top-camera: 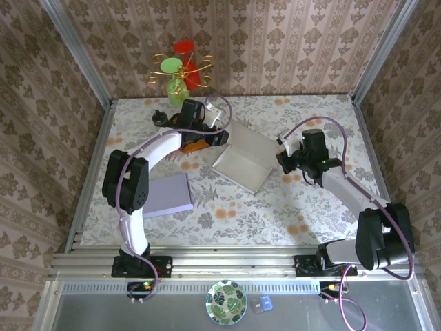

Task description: Fold the paper box

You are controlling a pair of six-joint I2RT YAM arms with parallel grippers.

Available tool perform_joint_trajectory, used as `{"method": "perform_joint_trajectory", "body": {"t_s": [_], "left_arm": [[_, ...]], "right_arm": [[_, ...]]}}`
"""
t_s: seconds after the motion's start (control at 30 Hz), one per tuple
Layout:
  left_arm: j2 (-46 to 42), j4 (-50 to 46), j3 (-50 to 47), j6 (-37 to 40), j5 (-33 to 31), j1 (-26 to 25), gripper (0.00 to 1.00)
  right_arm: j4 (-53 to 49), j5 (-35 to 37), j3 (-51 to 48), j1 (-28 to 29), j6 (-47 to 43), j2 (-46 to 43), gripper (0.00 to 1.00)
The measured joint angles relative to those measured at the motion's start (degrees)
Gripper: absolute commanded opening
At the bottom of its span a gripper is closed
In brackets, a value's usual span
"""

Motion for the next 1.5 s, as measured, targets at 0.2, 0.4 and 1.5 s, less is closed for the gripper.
{"method": "perform_joint_trajectory", "body": {"t_s": [0.2,0.4,1.5], "left_arm": [[4.0,1.9,3.8,1.1,2.5,0.4,0.54],[6.1,1.8,6.2,2.3,3.1,1.9,0.43],[5.4,5.8,3.8,0.3,-0.1,-1.4,0.03]], "right_arm": [[-0.1,-0.7,0.6,0.0,0.0,0.7,0.00],[-0.1,-0.7,0.7,-0.2,0.0,0.9,0.00],[-0.2,4.3,4.7,0.5,9.8,4.8,0.00]]}}
